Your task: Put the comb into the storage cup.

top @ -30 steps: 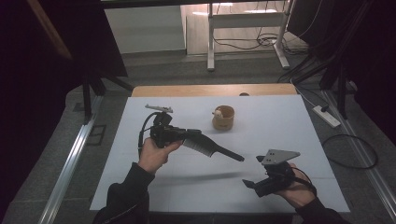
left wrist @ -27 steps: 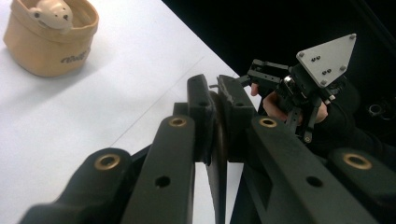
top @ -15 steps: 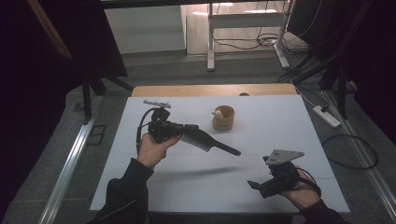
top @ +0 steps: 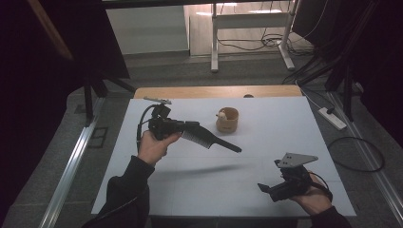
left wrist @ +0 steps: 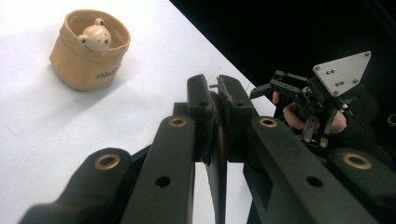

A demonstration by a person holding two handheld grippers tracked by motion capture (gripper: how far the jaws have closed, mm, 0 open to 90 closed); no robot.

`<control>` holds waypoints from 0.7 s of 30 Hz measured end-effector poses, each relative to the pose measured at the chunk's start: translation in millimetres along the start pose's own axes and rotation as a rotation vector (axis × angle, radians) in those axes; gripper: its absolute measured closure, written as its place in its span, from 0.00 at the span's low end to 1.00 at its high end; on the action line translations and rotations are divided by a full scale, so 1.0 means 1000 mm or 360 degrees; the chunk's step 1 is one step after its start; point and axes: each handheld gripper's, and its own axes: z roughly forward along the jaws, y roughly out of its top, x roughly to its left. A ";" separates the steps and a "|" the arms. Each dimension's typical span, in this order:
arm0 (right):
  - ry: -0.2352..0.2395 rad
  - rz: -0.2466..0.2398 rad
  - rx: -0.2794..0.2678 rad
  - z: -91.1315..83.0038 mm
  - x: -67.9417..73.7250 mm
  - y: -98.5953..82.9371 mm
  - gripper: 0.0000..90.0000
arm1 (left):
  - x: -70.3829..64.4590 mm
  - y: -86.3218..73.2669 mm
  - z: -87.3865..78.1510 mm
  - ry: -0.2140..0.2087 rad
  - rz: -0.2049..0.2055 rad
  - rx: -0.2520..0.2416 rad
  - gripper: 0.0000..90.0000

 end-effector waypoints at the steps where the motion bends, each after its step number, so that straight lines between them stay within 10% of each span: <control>1: -0.0007 0.0003 0.0006 -0.001 0.000 -0.001 0.00 | 0.000 0.001 0.000 0.0004 0.0003 0.0002 0.93; 21: -0.0106 0.0133 0.0068 -0.014 -0.009 -0.016 0.00 | 0.008 0.017 -0.007 0.0060 -0.0024 -0.0003 0.93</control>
